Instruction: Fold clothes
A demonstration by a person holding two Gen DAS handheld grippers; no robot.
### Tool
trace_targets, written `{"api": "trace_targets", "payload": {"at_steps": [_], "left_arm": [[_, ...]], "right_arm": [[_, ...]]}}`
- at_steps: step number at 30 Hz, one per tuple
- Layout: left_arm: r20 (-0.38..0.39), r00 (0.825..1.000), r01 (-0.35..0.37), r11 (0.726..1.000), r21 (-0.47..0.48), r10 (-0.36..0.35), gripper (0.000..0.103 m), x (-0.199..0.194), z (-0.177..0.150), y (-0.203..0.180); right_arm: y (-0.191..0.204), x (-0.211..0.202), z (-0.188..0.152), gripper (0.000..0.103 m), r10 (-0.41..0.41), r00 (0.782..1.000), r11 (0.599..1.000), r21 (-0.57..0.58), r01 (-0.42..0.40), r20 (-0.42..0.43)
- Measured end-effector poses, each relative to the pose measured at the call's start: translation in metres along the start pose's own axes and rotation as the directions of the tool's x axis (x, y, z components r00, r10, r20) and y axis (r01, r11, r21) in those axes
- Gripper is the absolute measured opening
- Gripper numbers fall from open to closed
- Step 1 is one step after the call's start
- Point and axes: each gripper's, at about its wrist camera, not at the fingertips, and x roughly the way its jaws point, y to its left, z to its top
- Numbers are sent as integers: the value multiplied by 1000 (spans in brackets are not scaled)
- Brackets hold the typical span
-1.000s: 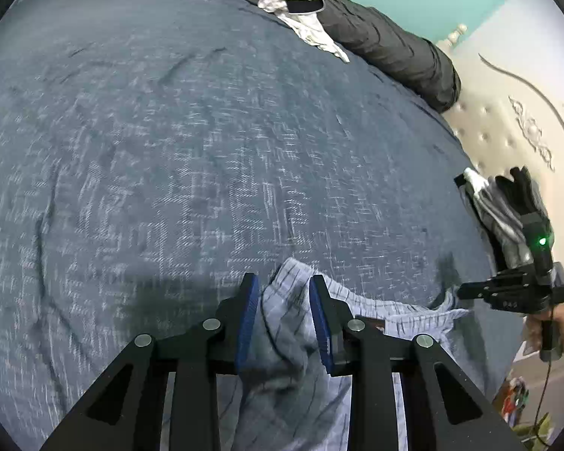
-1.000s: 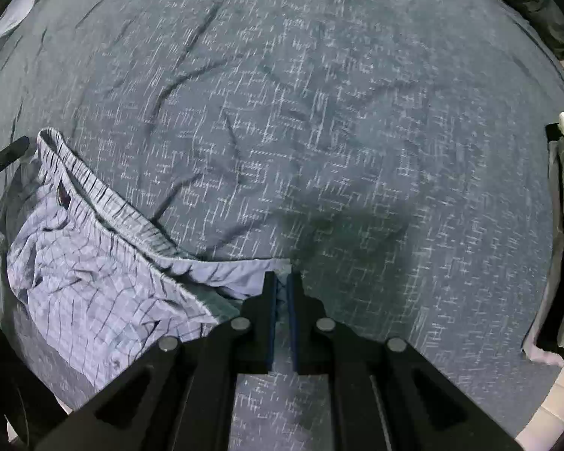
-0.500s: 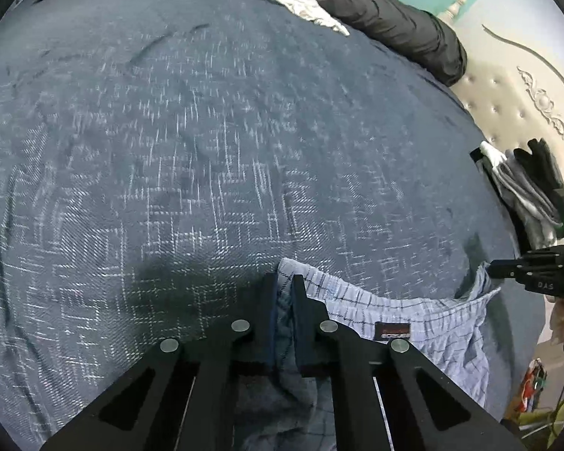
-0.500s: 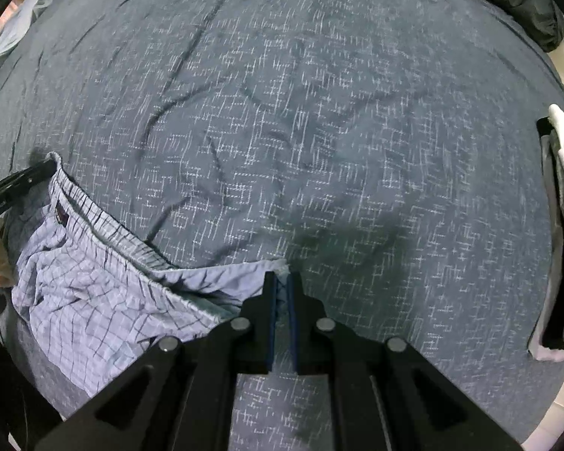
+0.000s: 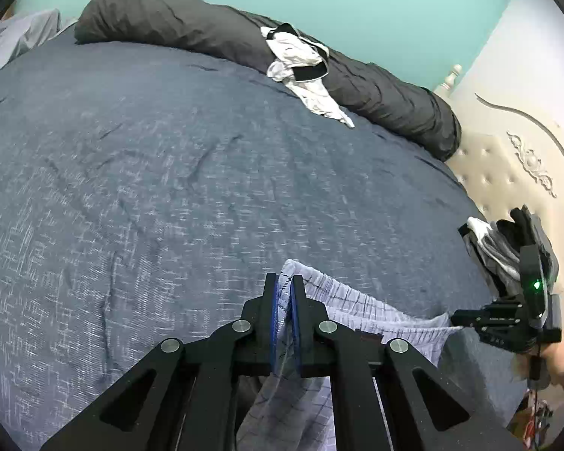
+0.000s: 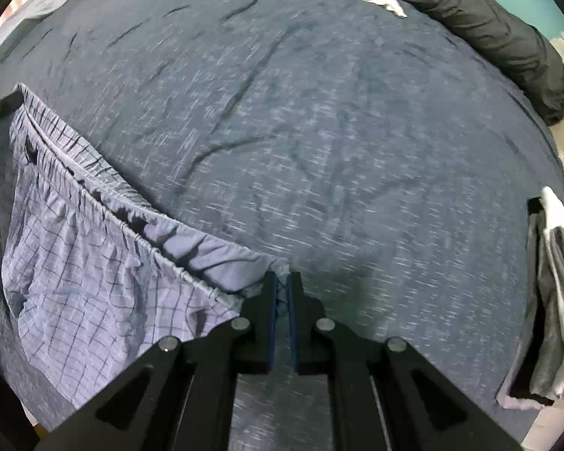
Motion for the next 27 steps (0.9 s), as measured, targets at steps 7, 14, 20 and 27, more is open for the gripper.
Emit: {"api": "trace_targets", "payload": {"at_steps": [7, 14, 20, 27], "left_arm": [[-33, 999, -32, 999, -15, 32, 6, 9, 1, 7], [-98, 995, -14, 999, -37, 10, 6, 18, -10, 16], [-110, 994, -11, 999, -30, 7, 6, 17, -14, 12], [-105, 995, -8, 999, -32, 4, 6, 14, -14, 10]], "right_arm": [[6, -15, -8, 5, 21, 1000, 999, -26, -21, 10], [22, -13, -31, 6, 118, 989, 991, -55, -123, -86], [20, -26, -40, 11, 192, 977, 981, 0, -193, -94], [-29, -55, -35, 11, 226, 973, 945, 228, -233, 53]]}}
